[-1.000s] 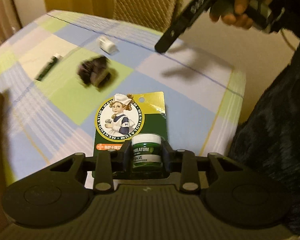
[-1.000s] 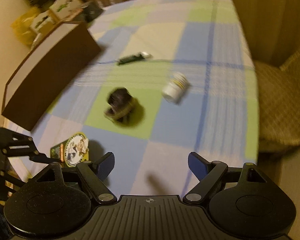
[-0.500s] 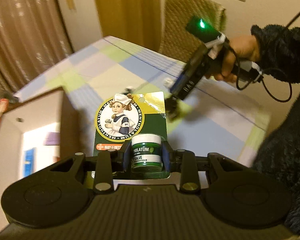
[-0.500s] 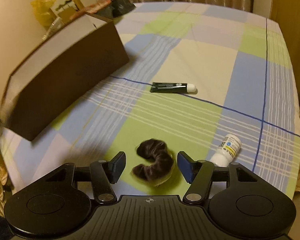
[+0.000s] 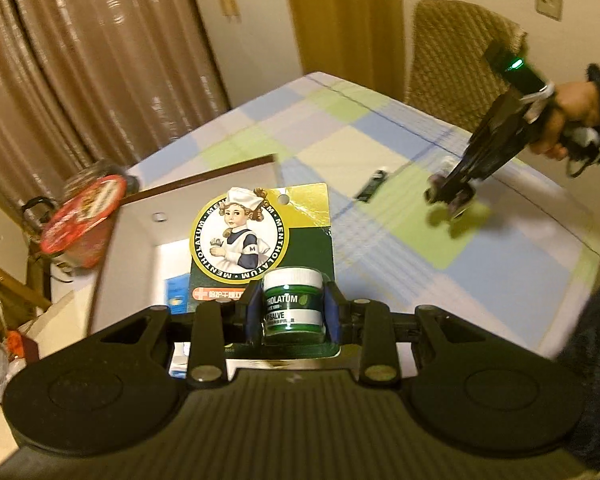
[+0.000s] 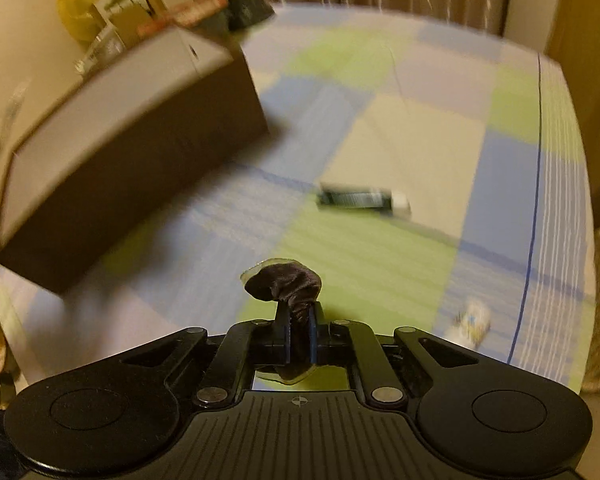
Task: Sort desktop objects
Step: 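Carry the green card and scrunchie into the box and release both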
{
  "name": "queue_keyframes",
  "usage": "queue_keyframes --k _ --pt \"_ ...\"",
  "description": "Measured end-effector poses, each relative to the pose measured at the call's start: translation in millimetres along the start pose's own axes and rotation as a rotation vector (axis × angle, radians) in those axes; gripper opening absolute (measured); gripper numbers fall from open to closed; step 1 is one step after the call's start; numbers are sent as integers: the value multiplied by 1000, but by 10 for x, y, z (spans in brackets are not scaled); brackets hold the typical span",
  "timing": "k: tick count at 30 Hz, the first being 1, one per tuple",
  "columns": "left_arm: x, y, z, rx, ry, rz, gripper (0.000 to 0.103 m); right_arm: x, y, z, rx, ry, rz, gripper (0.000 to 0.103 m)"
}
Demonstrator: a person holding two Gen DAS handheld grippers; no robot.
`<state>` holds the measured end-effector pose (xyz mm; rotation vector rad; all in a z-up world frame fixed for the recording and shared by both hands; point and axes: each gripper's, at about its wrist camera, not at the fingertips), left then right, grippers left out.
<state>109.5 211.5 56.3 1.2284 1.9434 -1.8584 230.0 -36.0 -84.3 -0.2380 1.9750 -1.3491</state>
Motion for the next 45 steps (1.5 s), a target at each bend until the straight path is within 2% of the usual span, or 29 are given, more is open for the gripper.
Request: queue_keyframes --k 5,9,15,20,31,34,40,45 --pt "48 1 -369 -25 3 2 28 -436 -271 -287 -34 -32 105 7" --pt "54 111 -597 -30 9 -13 28 -791 -338 -569 -68 -65 154 7" --pt "44 371 -870 4 -9 -21 28 -1252 -263 -1005 -116 -110 188 7" --pt "65 681 -933 40 -38 -44 28 -1486 -106 -1158 -127 -112 187 7" --pt "214 1385 -1018 121 -77 -116 29 -1685 190 -1125 -107 -95 124 7" --pt "248 1540 -1009 115 -75 -139 35 -1717 245 -1113 -104 -97 110 7" --pt "310 1488 -1076 122 -75 -155 37 -1780 341 -1131 -111 -118 84 7" --pt "300 1330 -1223 84 -85 -167 39 -1848 472 -1169 -106 -152 54 7"
Point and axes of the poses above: each gripper's, at about its wrist camera, not at the fingertips, and y roughly the way its jaws point, z to its right, x to its underside
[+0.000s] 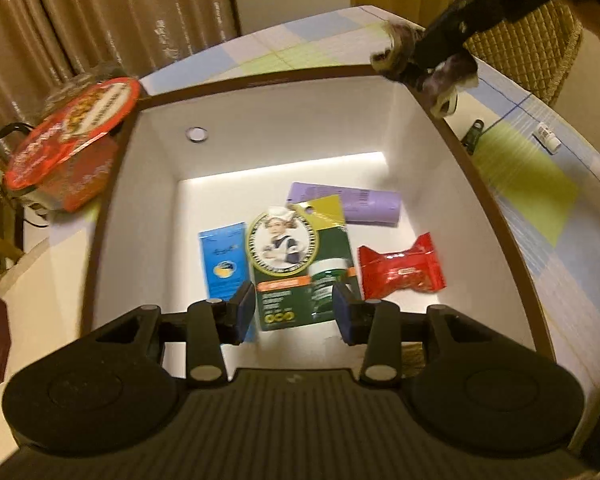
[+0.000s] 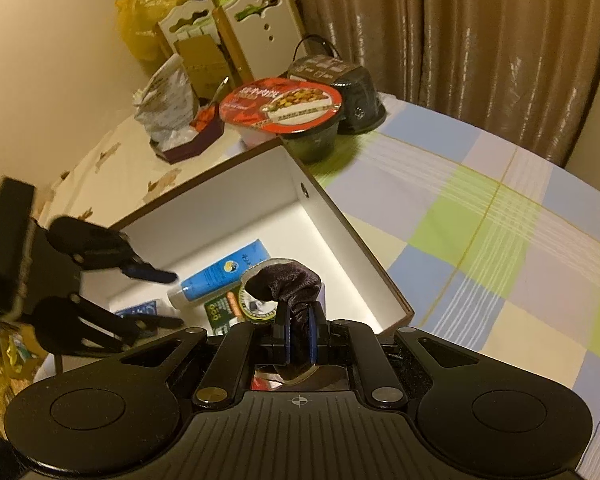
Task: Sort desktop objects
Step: 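Carry the green card and scrunchie into the box and release both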
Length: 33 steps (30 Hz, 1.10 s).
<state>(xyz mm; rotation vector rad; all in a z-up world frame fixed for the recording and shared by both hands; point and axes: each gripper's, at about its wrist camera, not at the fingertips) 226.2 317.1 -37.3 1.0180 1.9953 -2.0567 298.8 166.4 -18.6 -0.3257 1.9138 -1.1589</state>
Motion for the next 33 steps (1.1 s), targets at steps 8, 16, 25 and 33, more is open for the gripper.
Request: queue_keyframes --k 8,16,25,33 --pt "-38 -216 -117 -45 5 26 43 -99 311 -24 30 -45 -77 7" --pt "-54 -223 -164 -46 -4 46 50 -144 550 -54 122 -89 -142 8" --pt "-29 -228 -196 -41 -10 47 56 -151 620 -16 164 -105 -173 59" --pt "-24 -254 -187 -43 -12 51 59 -114 563 -107 189 -160 -152 78"
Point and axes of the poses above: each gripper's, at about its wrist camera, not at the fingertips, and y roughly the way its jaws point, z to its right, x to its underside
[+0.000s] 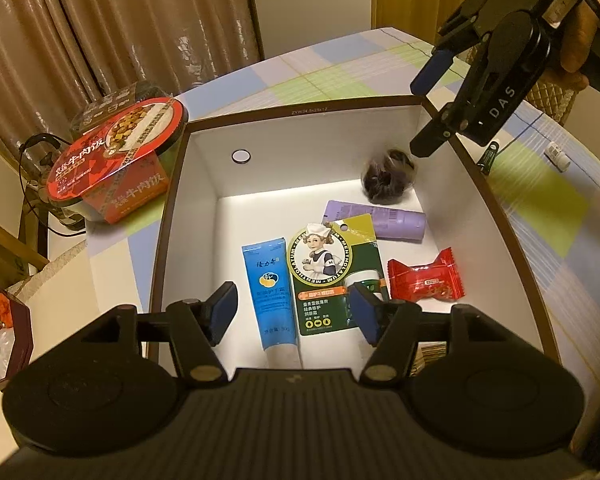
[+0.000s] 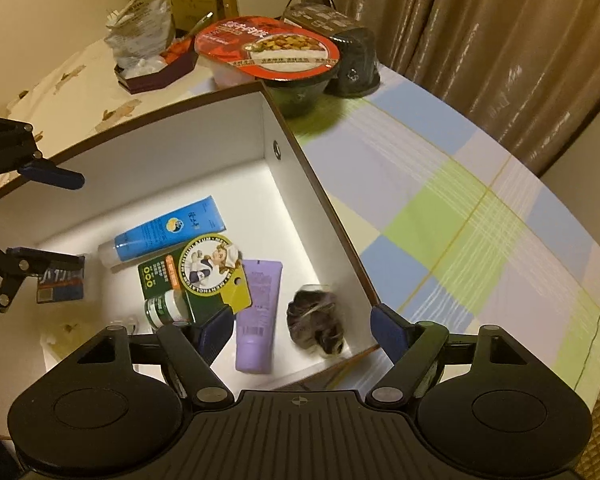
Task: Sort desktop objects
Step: 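Carry the green card and scrunchie into the box and release both, then withdraw both tools upward out of the box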
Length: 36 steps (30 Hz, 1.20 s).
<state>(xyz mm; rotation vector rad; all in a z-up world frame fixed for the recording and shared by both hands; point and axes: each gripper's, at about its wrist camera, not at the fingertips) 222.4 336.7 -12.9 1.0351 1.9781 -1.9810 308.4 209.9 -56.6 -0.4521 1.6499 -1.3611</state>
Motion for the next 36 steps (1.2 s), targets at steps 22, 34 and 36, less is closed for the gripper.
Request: queue_keyframes --k 22,34,36 --pt "3 -270 197 -56 14 -30 74 194 -193 -126 -53 -1 11 79" --pt "44 -483 379 -110 46 -38 82 316 -372 -240 -53 -11 41 79" --pt "54 -528 404 -115 47 -38 82 346 -409 -263 -57 -13 48 79"
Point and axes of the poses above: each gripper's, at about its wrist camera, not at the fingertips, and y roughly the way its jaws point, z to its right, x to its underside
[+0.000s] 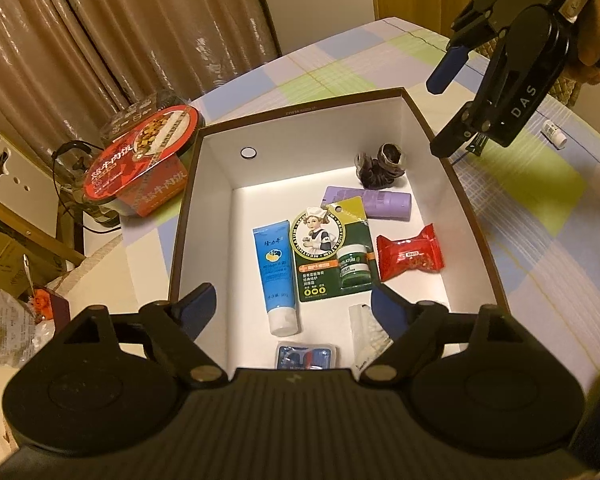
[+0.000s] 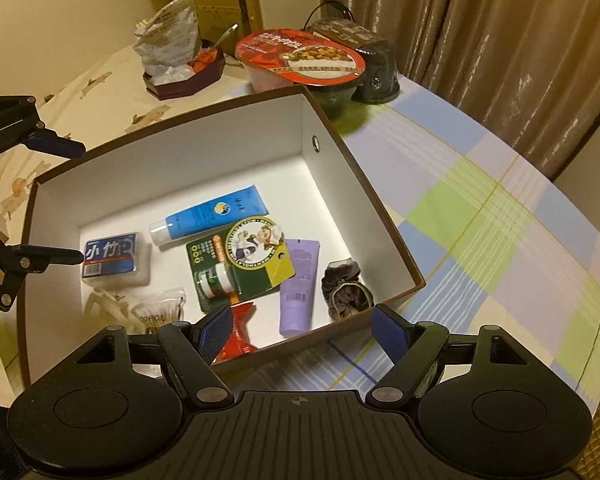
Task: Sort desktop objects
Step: 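Withdraw both tools upward out of the box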
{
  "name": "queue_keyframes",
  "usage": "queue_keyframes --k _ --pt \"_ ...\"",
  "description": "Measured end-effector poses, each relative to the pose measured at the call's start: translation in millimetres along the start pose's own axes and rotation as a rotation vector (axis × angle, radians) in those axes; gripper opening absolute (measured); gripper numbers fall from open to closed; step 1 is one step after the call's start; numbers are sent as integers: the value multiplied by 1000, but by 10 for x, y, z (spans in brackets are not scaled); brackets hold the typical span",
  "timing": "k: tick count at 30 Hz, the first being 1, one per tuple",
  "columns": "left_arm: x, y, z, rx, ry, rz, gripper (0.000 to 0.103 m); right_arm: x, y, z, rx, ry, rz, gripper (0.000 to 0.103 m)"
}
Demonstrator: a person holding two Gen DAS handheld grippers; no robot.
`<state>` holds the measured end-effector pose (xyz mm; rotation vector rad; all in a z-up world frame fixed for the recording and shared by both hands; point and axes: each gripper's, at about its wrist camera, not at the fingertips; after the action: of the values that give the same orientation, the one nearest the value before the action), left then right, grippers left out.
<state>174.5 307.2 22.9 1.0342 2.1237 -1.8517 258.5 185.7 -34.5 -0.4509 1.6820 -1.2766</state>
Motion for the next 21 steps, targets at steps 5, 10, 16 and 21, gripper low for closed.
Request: queue_keyframes --k 5,10,16,21 --pt "32 -109 73 -21 8 1 83 59 -76 -71 -3 -7 15 79" --pt "75 -221 166 -39 12 -1 84 133 -154 -153 -10 -22 29 79" --pt "143 -340 290 -64 3 -10 84 247 -286 -222 -19 -35 54 79" --pt "197 -464 427 -88 -3 -15 86 359 -420 -267 -31 -50 75 79"
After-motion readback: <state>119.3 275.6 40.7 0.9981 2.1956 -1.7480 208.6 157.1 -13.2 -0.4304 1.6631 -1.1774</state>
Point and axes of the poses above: each gripper's, at about its wrist camera, not at the fingertips, and y roughly the way its jaws point, z to its right, x to its underside
